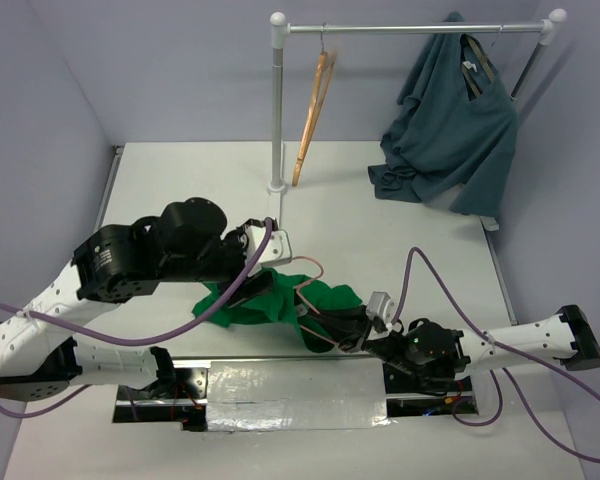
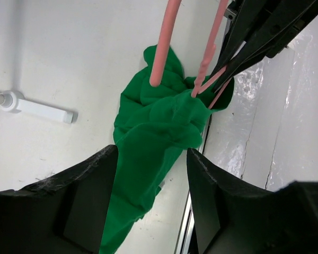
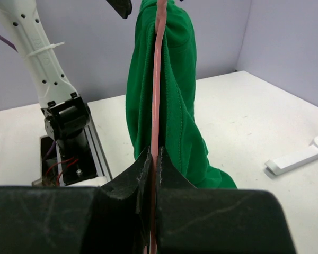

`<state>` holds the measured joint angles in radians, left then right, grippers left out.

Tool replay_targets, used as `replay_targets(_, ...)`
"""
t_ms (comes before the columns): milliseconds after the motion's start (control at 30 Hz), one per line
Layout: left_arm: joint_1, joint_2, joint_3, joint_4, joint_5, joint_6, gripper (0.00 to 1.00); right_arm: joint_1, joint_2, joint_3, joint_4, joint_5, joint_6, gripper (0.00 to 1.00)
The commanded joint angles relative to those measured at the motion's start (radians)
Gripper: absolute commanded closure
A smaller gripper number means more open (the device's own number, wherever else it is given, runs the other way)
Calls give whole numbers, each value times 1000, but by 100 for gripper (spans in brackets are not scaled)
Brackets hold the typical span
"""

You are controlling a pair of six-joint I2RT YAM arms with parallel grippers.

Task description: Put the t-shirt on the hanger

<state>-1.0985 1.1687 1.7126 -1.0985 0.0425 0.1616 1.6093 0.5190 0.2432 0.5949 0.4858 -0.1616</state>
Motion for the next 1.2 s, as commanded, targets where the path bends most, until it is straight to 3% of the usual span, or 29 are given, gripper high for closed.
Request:
replay_targets(0,-4,-26,-2,-1,69,35,33,-3,-11,57,55,8,-4,100)
replay_targets(500,-6,22,-185,113,69,59,34,-3,-7,68,55,-52,-7,100)
replay_targets(567,-4,19,-203,127,100,70,45,-3,-11,61,63,-47,-9,100)
replay_targets(600,-6,8,-209,134,127,72,65,-5,-17,59,65,-47,-9,100)
replay_targets(667,-4,-4,-226,156,131,69,94,-5,-22,54,71,-49,-7,100)
replay_targets(700,-4,-23,-241,167,119,59,100,-5,-25,53,75,-41,-7,100)
replay_targets(833,-3,-84,-294,218,93,61,100,-3,-31,65,66,20,0,100)
replay_targets(900,-1,-121,-326,250,63,59,100,-3,-36,71,65,60,10,90)
replay_targets(933,-1,-132,-340,264,33,53,100,-3,-43,74,63,116,16,65)
replay_targets(967,6,-153,-362,278,16,47,100,-3,-50,77,62,152,29,52)
replay_targets(1033,15,-173,-380,314,-38,26,100,-3,-73,88,51,288,48,35)
replay_targets(1167,22,-188,-387,321,-185,-25,100,-3,-137,111,-44,491,151,29)
